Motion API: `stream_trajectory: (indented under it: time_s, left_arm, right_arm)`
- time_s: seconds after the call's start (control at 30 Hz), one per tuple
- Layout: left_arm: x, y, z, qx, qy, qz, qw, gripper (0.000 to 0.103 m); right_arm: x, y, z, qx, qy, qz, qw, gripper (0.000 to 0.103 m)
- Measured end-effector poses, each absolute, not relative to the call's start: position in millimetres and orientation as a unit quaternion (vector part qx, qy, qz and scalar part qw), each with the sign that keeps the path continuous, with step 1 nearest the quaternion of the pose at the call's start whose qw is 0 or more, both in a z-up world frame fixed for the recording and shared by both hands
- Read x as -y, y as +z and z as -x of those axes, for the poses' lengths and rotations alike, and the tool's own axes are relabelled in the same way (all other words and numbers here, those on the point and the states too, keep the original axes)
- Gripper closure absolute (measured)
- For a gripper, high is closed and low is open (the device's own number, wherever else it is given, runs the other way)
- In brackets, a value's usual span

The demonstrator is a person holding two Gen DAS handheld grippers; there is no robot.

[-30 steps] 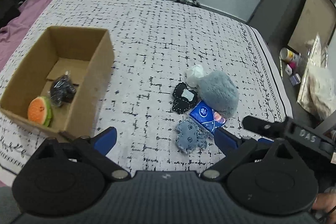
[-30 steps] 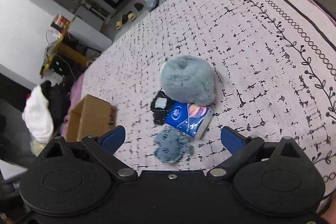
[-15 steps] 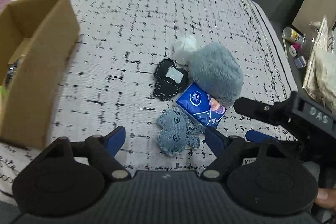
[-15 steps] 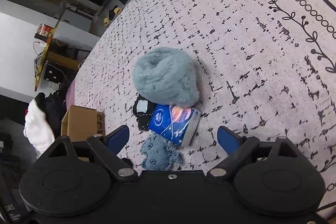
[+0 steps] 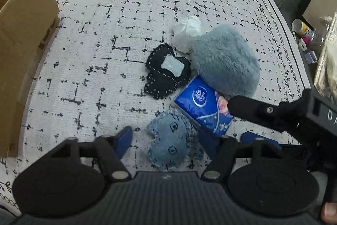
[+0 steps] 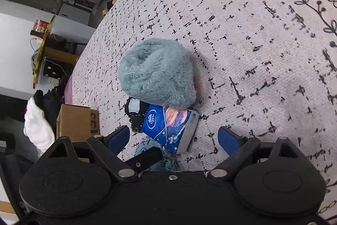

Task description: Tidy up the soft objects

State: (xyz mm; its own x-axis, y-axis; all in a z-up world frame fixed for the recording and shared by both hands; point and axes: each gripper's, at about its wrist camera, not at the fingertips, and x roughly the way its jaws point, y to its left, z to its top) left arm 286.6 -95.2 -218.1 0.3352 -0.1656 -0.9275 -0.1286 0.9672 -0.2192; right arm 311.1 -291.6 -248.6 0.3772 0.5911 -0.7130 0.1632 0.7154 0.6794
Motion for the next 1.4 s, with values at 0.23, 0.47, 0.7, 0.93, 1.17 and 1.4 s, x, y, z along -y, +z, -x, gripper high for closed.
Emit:
stream_trajectory:
  time_s: [0.23,0.47,0.7,0.93,1.17,1.4]
  left_arm:
    - [90.7,-217.8,-290.5,-0.588,-0.014,0.128,0.799,0.082]
    - [79.5,-205.1,-279.3,-0.585,-0.016,0.141,0.798,0.084]
    - [59.4,-170.8,-263.1,-0.566,-0.007,0.145,0.812,0.084]
    - [42.0,-145.7,-245.4,-0.545,-0.007,0.156,0.824,0.084]
    - [27.0,-132.5,-227.2,-0.531,-0.008,0.168,0.831,0.084]
    - [16.3,-121.8,-215.6,-0.518,-0.016,0.177,0.837,0.084]
  right_arm:
    - [286.6,-256.9,-316.0,-0.539,0.144,-0.345,0.755,0.012]
    - [283.3,-259.9,-319.3,-0.522,0.143,-0.351,0.764,0.012]
    - [279.8,-252.7,-313.3,-0.523,0.12,-0.29,0.792,0.072]
    - [285.3,-244.5,-296.9,-0.527,0.129,-0.308,0.781,0.086]
    - [285.4,-219.6,-273.6,-0.515,0.143,-0.304,0.789,0.1]
    - [278.4,-197.9,-258.7,-0.49,0.151,-0.289,0.808,0.103]
